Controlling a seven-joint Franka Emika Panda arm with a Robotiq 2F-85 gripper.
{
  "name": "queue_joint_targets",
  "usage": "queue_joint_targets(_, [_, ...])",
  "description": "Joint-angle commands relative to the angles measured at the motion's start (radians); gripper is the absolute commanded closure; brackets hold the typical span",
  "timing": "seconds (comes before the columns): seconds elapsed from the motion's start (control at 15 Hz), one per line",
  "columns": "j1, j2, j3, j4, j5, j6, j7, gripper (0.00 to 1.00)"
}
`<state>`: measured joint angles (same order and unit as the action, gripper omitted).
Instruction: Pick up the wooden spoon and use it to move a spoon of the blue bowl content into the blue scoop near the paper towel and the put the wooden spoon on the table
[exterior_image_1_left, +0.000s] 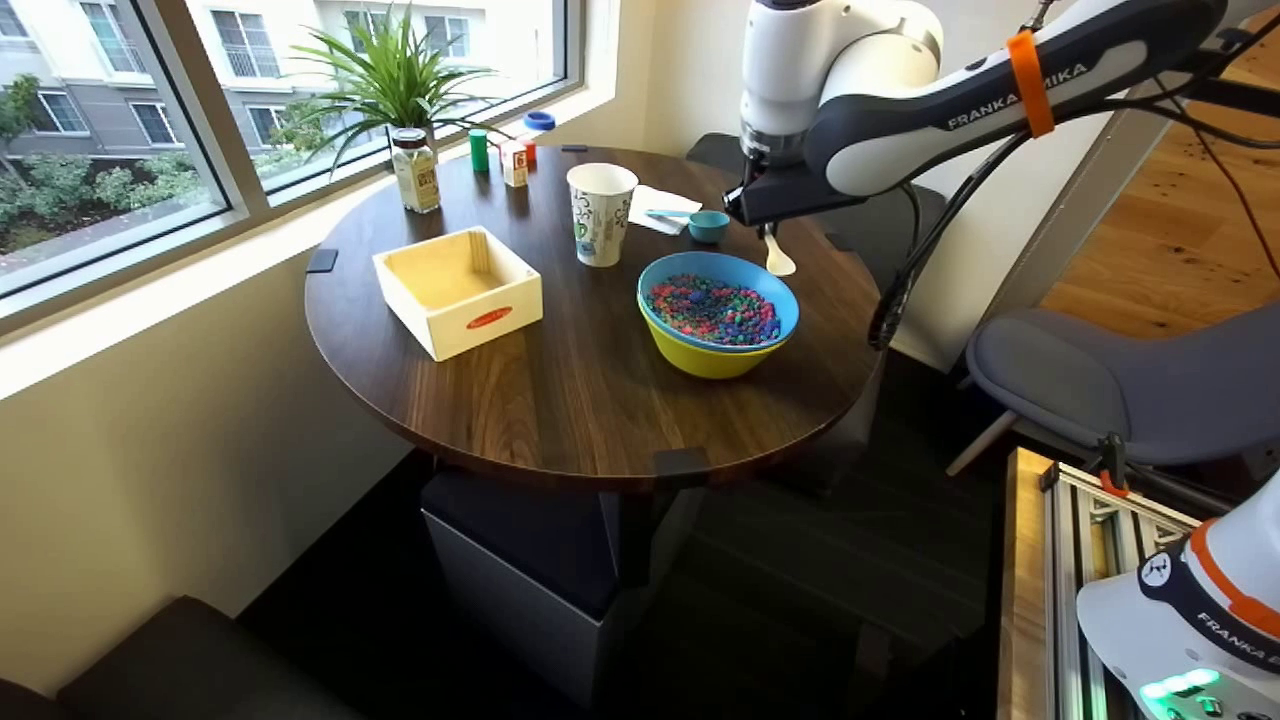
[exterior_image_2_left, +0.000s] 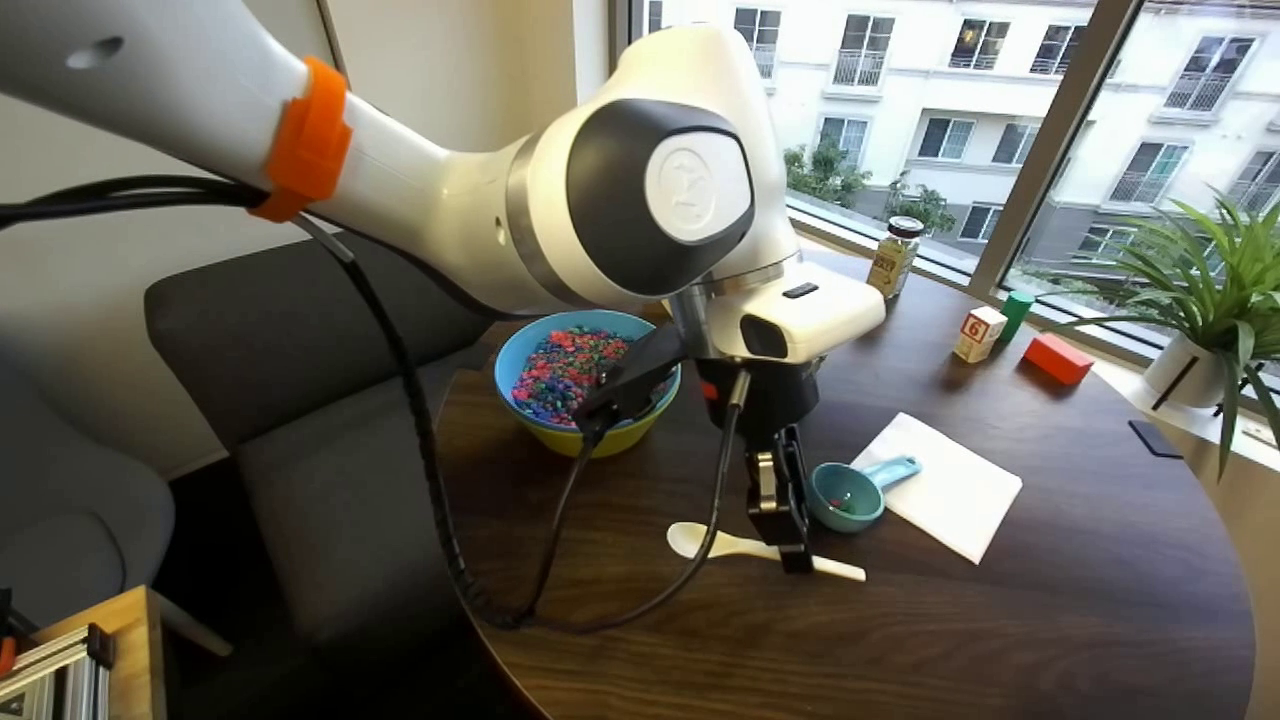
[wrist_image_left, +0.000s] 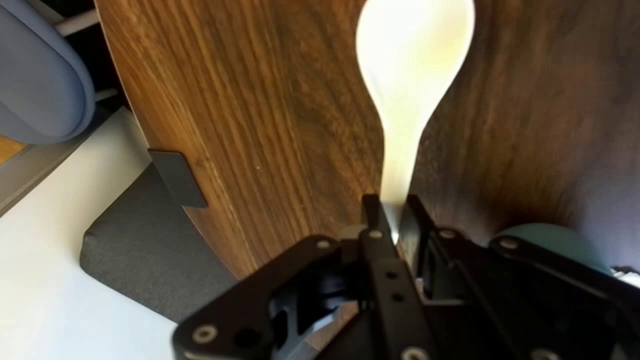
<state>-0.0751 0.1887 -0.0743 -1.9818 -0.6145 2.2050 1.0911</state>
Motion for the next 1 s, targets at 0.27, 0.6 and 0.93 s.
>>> queue_joint_targets(0.27, [0.017,-0.019,-0.025,-0.056,0.049,0.015,0.002,0.97])
queue_joint_targets(0.6, [0.016,-0.016,-0.03,-0.073,0.073,0.046,0.017,0.97])
queue_joint_targets(0.93, [0.017,-0.013,-0.032,-0.072,0.128,0.045,0.014,0.97])
